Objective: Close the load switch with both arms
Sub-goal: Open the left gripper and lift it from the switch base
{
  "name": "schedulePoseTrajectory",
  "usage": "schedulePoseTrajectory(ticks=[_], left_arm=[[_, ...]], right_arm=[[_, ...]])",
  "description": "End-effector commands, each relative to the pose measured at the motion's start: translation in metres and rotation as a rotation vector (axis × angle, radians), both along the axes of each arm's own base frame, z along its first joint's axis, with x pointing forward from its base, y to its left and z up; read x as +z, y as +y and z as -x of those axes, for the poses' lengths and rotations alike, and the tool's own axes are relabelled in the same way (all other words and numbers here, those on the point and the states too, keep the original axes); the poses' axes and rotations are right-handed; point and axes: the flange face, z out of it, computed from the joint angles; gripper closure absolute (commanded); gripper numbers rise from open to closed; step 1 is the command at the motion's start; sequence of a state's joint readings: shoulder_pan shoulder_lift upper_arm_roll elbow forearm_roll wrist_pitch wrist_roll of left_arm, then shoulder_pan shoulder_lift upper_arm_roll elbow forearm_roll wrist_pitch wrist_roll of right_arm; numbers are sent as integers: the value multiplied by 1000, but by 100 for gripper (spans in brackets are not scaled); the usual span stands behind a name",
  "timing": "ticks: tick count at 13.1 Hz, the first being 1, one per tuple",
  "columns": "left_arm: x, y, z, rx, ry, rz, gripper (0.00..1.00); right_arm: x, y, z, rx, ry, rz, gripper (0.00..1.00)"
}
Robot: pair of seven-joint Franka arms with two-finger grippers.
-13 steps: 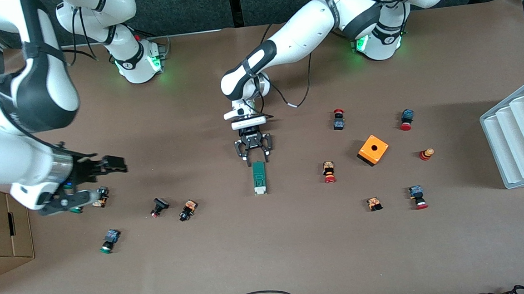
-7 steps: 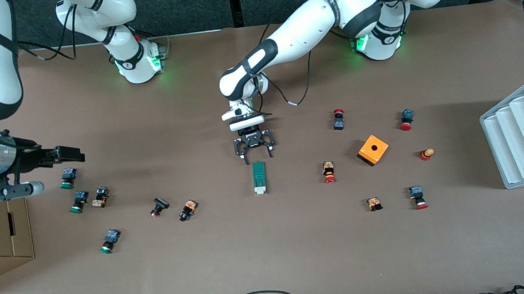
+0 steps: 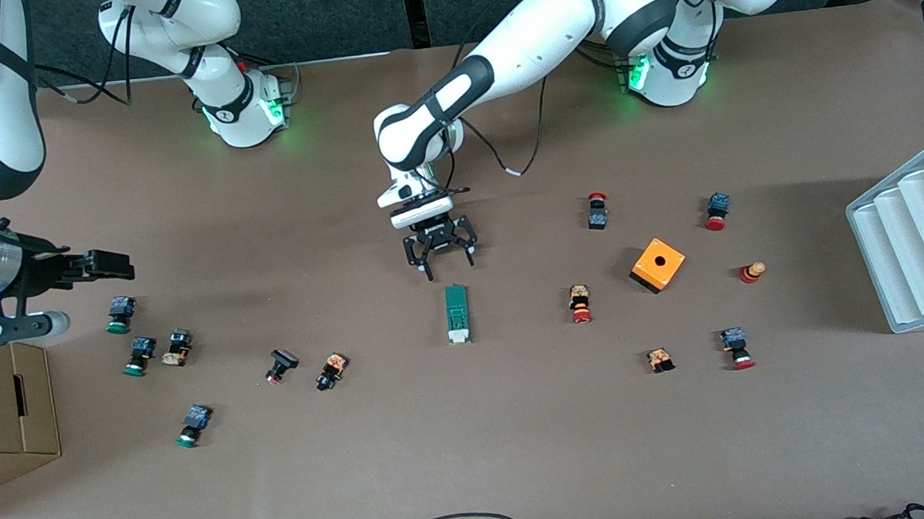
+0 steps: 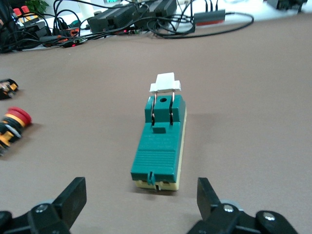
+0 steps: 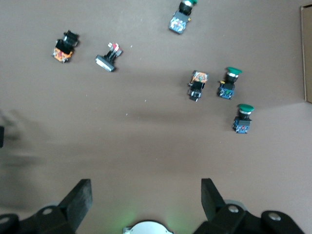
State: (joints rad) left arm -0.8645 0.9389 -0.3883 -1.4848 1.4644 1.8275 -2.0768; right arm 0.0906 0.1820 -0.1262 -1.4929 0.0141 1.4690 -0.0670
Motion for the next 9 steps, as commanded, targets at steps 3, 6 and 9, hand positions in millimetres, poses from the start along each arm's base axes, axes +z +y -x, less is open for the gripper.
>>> schedulePoseTrajectory(ticks=[3, 6, 9], left_arm=[[77, -1, -19, -34, 174, -113, 0], [122, 6, -41, -77, 309, -179, 0], [160, 18, -61, -123, 415, -216, 0]], right_arm=[[13, -21, -3, -19, -66, 24, 0], [11, -20, -3, -26, -62, 15, 0], [9, -9, -4, -64, -61, -19, 0]])
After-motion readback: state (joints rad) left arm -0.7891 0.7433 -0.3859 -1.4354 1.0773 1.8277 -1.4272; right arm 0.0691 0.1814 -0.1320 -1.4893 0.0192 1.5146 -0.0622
